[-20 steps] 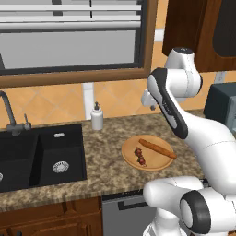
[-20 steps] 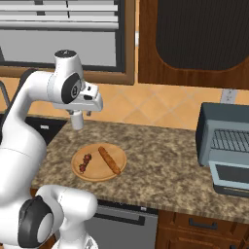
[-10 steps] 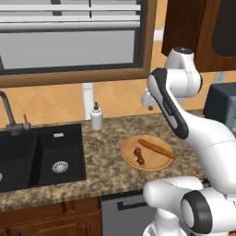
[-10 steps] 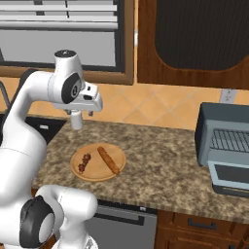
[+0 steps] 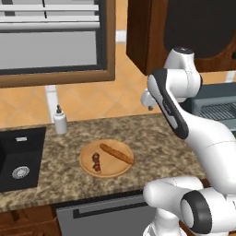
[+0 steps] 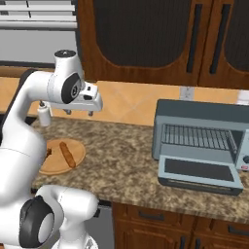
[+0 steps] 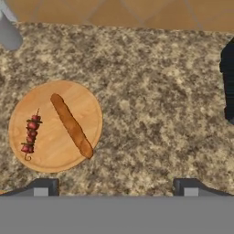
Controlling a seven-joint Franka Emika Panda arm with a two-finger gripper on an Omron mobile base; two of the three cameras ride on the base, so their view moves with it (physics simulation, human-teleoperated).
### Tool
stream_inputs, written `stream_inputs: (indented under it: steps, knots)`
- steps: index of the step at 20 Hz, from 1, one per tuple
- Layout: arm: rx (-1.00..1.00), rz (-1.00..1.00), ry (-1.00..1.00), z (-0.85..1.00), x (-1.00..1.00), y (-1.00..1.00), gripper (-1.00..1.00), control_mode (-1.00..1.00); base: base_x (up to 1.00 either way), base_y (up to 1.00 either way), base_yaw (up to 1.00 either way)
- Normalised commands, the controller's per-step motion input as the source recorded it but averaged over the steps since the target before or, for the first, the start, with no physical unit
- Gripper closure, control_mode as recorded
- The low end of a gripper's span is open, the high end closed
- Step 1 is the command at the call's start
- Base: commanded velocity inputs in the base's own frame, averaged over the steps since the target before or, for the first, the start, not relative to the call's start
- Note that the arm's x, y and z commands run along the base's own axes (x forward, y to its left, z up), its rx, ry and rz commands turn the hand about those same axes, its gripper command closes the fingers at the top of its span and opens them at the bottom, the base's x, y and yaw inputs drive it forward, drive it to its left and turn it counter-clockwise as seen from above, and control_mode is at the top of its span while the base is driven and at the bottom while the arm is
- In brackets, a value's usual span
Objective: Pick up the kebab skewer and baguette bread, and place them inside the toaster oven. Close the toaster oven door and start by setting the timer.
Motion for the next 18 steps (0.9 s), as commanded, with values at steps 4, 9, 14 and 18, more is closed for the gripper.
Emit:
stream_inputs:
  steps: [4, 9, 14, 18]
  knots:
    - [0.0, 0.0, 0.0, 0.0, 0.0, 0.0, -1.0, 1.0, 0.0, -0.61, 0.0]
    - [0.0, 0.0, 0.0, 0.0, 0.0, 0.0, -1.0, 1.0, 0.0, -0.56, 0.0]
    - [0.0, 0.0, 0.0, 0.0, 0.0, 0.0, -1.0, 1.0, 0.0, -0.26, 0.0]
    - [0.0, 0.0, 0.0, 0.0, 0.0, 0.0, -1.0, 1.0, 0.0, 0.0, 0.0]
